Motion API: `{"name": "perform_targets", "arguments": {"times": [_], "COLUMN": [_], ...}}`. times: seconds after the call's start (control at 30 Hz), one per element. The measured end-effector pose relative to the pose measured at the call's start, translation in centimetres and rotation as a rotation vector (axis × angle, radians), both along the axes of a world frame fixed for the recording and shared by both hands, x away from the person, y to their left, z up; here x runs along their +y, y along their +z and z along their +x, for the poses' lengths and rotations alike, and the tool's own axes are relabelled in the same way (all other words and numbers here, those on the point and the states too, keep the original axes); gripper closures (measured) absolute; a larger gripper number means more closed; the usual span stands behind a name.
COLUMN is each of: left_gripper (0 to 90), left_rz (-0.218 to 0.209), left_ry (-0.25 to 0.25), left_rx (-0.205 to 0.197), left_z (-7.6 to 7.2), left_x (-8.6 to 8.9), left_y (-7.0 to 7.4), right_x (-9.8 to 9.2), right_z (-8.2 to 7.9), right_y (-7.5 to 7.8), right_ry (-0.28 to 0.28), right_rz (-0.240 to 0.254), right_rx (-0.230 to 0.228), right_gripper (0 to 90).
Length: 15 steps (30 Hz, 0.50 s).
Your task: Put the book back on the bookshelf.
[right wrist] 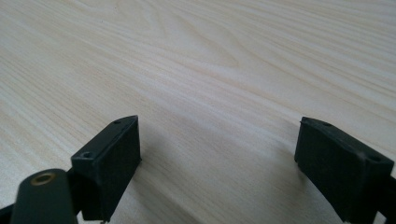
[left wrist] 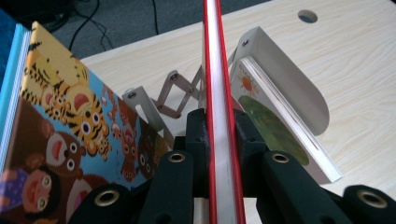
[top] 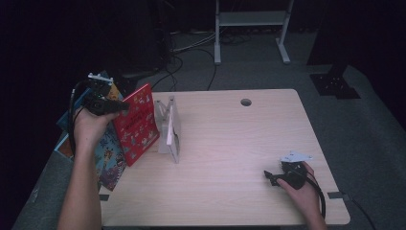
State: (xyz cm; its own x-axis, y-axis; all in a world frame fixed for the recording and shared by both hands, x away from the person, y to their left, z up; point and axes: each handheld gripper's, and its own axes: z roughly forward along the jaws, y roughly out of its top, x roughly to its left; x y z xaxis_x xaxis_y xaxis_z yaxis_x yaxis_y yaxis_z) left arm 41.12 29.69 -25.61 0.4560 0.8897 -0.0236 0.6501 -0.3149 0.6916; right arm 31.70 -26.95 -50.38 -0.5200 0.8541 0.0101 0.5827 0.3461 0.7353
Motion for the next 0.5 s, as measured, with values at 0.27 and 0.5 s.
{"name": "perform_targets", "arguments": {"times": [0.27,0.5], "left_gripper": [79.1,78.9], "left_rz": [0.033,0.063], "left_ry": [0.015,0.024], "left_rx": [0.027,0.037], "left_z": [-0.1,0.1], "left_x": [0.1,-0.6], "left_y": [-1.0,-1.5], "right_x": [0.0,0.0], "right_z": [0.0,0.0], "right_y": [0.0,0.0], "right_ry": [0.0,0.0], "right_rz": [0.0,0.0], "right_rx": [0.0,0.001], "right_gripper": [13.5,13.5]}}
